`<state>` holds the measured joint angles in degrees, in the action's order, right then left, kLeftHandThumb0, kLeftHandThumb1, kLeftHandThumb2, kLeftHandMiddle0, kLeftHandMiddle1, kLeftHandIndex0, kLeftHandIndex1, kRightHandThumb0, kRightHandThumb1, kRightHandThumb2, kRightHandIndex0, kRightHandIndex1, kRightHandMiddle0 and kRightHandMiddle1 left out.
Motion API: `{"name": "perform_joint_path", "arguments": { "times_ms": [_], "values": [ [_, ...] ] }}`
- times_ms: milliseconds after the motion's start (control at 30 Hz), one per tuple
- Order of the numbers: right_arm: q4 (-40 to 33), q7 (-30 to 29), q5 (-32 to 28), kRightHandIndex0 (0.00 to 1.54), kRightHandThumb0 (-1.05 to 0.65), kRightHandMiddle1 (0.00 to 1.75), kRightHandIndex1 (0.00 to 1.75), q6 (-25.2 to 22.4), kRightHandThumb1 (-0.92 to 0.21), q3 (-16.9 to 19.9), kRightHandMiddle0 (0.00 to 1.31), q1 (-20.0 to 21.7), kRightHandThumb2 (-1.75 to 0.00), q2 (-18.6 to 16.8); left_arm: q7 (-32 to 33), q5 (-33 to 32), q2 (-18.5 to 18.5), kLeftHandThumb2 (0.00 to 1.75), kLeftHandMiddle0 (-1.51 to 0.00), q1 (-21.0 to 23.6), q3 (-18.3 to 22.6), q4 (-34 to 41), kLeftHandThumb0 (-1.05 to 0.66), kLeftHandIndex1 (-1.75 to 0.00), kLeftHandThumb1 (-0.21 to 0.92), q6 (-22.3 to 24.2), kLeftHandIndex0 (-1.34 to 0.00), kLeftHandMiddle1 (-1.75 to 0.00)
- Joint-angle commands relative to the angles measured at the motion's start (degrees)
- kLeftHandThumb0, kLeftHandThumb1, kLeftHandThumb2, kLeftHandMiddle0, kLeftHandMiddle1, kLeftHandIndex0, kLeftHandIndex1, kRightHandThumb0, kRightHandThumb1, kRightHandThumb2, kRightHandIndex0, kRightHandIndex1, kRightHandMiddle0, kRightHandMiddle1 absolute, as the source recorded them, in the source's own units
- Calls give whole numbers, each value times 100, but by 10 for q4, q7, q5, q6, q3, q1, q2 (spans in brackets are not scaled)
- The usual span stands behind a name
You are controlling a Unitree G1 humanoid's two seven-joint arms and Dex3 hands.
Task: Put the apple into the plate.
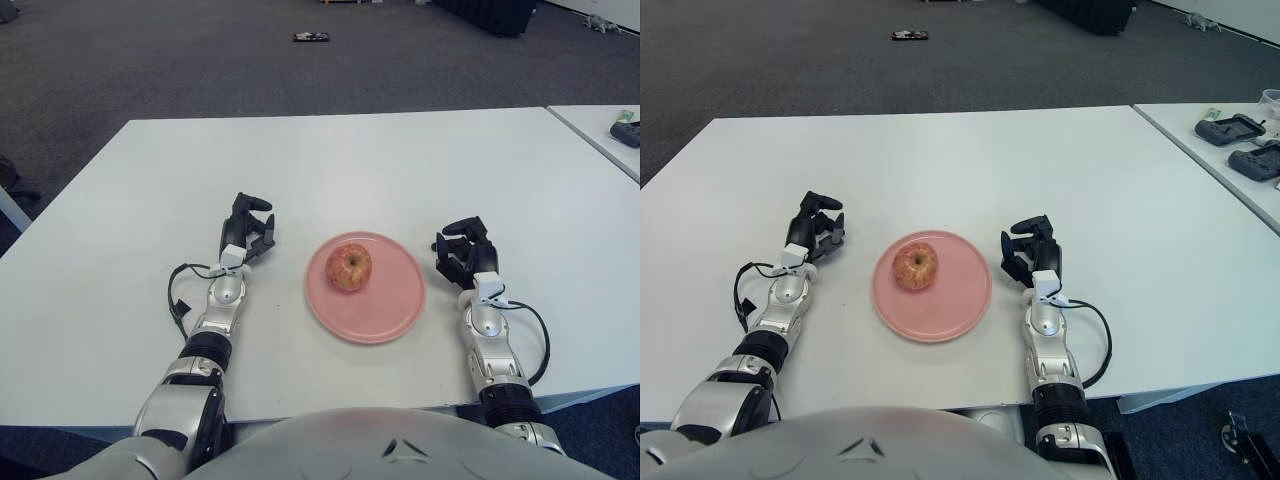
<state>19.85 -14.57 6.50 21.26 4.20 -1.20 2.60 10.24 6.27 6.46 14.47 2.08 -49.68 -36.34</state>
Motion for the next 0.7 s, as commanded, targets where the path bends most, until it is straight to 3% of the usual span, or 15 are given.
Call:
{"name": "perform_joint_path", "arguments": {
  "times_ms": [0,667],
  "values": [
    [6,0,6,65,-36,175,121,-13,-78,-1,27,-5,-72,-1,-12,-8,-9,85,-65,-53,2,-22,-38,-175,69,11,-34,-175],
    [8,-1,10,65,-36,175,122,-7,-79,-3,27,-8,-71,-1,5,-18,-39,82,-69,-111,7,49,-38,-175,71,40,-32,-175]
  ]
}}
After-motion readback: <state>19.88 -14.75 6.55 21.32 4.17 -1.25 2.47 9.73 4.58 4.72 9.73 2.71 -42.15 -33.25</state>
